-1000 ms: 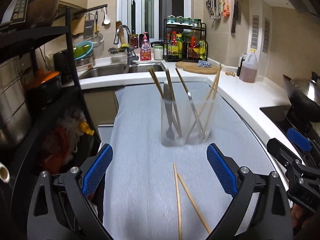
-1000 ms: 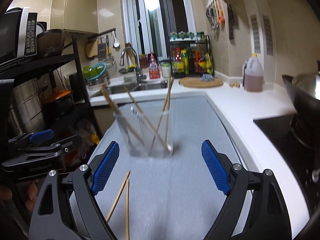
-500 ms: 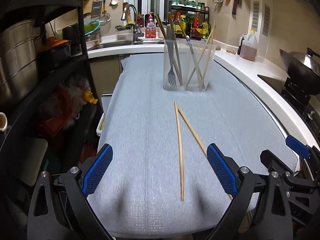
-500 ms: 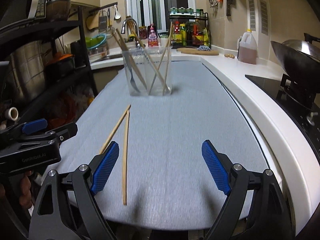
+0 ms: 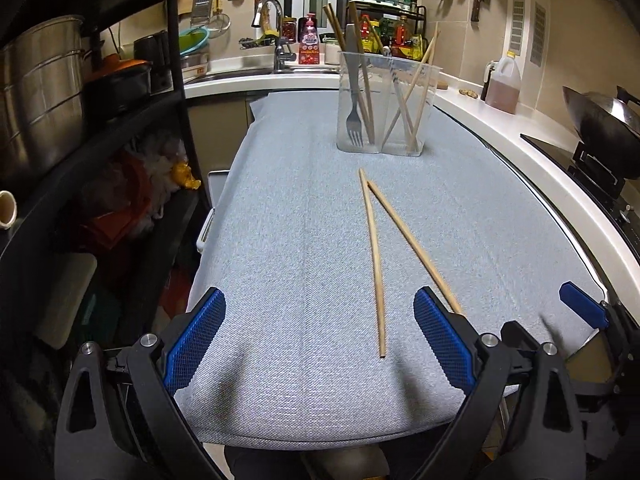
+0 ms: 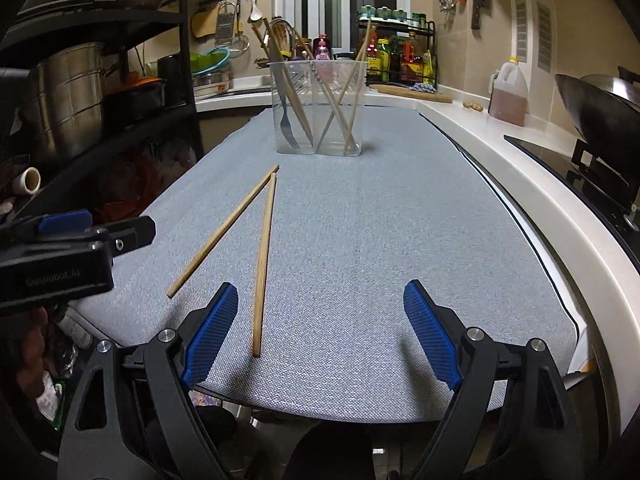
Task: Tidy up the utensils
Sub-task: 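Move both tools back over the last two chopsticks, then close the right tool on a chopstick while the left tool grasps the other, then lift both held chopsticks and carry them over the clear cup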
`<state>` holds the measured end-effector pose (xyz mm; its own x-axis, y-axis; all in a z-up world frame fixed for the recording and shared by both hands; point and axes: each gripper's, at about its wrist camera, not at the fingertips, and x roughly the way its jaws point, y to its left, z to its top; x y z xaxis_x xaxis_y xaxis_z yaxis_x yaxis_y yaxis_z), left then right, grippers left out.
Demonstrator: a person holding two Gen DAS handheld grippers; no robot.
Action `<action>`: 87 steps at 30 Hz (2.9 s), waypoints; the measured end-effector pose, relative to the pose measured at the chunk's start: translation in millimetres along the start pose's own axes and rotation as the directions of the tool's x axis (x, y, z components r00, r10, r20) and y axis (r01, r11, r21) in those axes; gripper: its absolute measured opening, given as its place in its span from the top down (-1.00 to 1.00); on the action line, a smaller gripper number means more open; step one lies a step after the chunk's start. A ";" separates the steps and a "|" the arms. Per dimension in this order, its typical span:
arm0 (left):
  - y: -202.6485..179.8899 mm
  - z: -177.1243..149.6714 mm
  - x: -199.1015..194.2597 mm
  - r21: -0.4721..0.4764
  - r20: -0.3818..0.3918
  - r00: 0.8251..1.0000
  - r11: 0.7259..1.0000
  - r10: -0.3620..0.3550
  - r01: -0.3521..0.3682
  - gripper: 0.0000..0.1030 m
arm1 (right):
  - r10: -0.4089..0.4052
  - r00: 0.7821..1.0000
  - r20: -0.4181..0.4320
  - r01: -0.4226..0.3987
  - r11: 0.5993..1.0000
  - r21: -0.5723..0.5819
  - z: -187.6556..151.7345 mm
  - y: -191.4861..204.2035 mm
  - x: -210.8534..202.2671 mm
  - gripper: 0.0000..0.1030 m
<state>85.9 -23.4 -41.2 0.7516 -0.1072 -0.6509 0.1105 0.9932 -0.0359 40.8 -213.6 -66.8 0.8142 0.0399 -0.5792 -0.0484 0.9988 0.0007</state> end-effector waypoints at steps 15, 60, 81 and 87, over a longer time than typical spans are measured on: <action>25.8 -6.8 9.2 -0.062 -0.030 0.999 0.998 0.021 -0.022 -0.79 | 0.114 0.991 0.077 -0.109 0.992 -0.060 -23.2 18.4 29.7 0.72; -19.5 59.1 -73.6 0.159 0.340 0.915 0.972 -0.217 0.172 0.90 | 0.077 0.960 0.269 -0.085 0.996 0.019 73.1 -27.4 -36.3 0.89; -19.0 121.0 -57.4 0.122 0.264 0.946 0.980 -0.187 0.160 0.90 | 0.065 0.966 0.250 -0.069 0.998 0.010 146.4 -29.7 -29.5 0.89; -15.3 137.5 -53.7 0.101 0.234 0.953 0.980 -0.192 0.173 0.90 | 0.061 0.968 0.242 -0.064 0.998 0.006 165.4 -36.5 -29.0 0.89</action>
<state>133.3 -39.0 98.6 0.8473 -0.3037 -0.4357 0.3038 0.9501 -0.0716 114.6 -246.7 84.8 0.9254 0.1057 -0.3638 -0.0970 0.9944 0.0423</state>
